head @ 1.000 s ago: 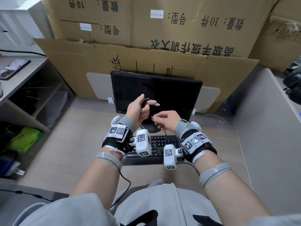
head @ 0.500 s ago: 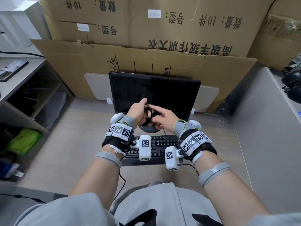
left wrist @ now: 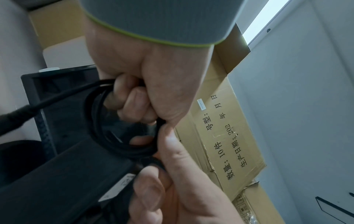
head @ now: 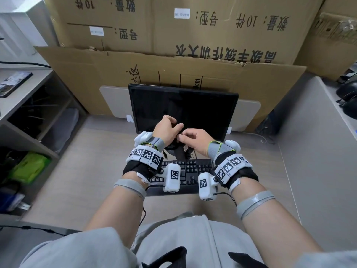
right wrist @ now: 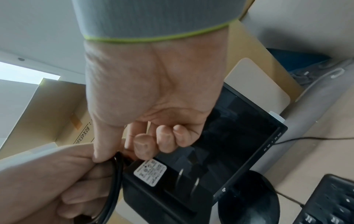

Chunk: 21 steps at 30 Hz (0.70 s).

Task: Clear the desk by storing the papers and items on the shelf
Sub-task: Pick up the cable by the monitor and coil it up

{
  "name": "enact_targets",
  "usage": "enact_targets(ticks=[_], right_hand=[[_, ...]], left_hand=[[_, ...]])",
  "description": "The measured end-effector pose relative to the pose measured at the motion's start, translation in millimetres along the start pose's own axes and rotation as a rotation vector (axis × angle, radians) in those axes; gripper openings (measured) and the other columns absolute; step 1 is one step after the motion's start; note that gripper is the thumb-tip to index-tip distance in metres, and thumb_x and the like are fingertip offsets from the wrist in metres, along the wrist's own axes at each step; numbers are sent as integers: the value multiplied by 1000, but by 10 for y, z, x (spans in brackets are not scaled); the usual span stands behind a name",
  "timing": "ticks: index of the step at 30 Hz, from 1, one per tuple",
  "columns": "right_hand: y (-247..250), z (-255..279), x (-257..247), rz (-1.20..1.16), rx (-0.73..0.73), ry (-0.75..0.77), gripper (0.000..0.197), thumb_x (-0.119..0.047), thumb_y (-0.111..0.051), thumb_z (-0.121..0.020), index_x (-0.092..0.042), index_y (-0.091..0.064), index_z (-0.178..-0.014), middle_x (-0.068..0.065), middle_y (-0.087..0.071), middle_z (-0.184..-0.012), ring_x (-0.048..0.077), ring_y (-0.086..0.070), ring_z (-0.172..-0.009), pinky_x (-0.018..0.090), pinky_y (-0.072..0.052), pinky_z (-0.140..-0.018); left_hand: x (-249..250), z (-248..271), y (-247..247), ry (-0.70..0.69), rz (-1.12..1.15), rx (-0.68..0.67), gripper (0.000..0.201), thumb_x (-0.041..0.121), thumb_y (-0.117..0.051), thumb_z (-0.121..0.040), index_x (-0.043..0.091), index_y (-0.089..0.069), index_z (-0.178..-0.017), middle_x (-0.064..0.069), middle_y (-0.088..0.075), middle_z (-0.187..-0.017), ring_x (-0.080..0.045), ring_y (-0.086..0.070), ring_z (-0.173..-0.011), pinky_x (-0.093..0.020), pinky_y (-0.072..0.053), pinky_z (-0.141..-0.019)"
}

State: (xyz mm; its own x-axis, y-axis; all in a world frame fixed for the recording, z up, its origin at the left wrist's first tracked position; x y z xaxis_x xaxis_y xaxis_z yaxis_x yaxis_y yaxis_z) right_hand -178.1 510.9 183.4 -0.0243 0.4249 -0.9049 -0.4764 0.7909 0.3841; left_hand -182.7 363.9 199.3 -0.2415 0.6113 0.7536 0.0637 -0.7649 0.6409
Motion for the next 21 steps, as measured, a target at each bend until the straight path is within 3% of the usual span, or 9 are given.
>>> enact_targets(ticks=[2, 4, 7, 9, 11, 14, 18, 21], right_hand=[[6, -16, 6, 14, 17, 39, 30, -49, -63, -83, -20, -70, -82, 7, -61, -70, 17, -51, -64, 34, -43, -64], [59, -21, 21, 11, 87, 47, 25, -40, -63, -89, -18, -68, -78, 0, -54, -63, 13, -47, -60, 28, -39, -62], [172, -31, 95, -5, 229, 17, 25, -40, -60, -90, -22, -69, -75, -9, -47, -54, 9, -40, -52, 26, -36, -57], [240, -46, 146, -39, 332, -29, 27, -47, -58, -85, -27, -69, -71, -12, -44, -48, 11, -39, -51, 28, -35, -57], [276, -59, 159, -116, 401, -75, 28, -50, -57, -81, -27, -68, -69, -12, -43, -45, 13, -40, -51, 32, -37, -59], [294, -57, 112, -202, 405, -65, 25, -36, -58, -89, -21, -68, -72, -10, -44, -46, 12, -40, -50, 31, -37, -58], [284, -21, 71, -192, 363, -19, 26, -29, -56, -95, -17, -69, -77, -4, -47, -51, 9, -40, -47, 26, -38, -57], [252, -4, 45, -143, 316, 15, 25, -32, -57, -94, -17, -72, -79, -3, -58, -54, 10, -47, -49, 26, -45, -60]], left_hand=[[16, 19, 0, 0, 55, -11, 37, 46, -59, -90, 16, -54, -111, 4, -61, -89, -14, -59, -79, -29, -46, -72], [5, 49, -26, 14, 259, -68, 37, 47, -57, -92, 15, -56, -109, 2, -62, -76, -14, -58, -66, -29, -47, -67], [-65, 74, -58, -27, 527, -198, 29, 35, -56, -97, 11, -63, -111, -2, -62, -78, -17, -56, -76, -34, -48, -76], [-126, 81, -92, -35, 577, -268, 23, 28, -52, -100, 11, -65, -109, -1, -63, -85, -17, -56, -81, -32, -47, -76], [-163, 112, -127, -13, 571, -299, 24, 25, -46, -102, 9, -64, -102, -1, -62, -84, -14, -54, -75, -29, -42, -68], [-171, 155, -144, -33, 545, -264, 28, 23, -45, -103, 7, -64, -90, -3, -65, -83, -12, -54, -65, -27, -42, -60], [-180, 183, -46, -42, 605, -163, 21, 21, -55, -99, 12, -72, -104, -5, -70, -86, -11, -59, -65, -29, -49, -68], [-145, 207, 5, -30, 602, -169, 22, 21, -54, -99, 12, -73, -107, -11, -76, -95, -22, -72, -82, -38, -57, -84]])
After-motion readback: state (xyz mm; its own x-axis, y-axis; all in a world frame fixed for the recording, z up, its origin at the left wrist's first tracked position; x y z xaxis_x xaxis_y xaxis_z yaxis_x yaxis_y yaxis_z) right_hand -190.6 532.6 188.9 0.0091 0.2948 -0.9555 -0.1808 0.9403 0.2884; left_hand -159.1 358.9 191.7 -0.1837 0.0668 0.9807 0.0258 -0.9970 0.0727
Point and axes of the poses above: each hand's wrist, its own z-axis away from the middle knuckle, its own y-axis out of the back of the hand, x = y × z, the point moved 4 cm from there along -z, towards the middle knuckle
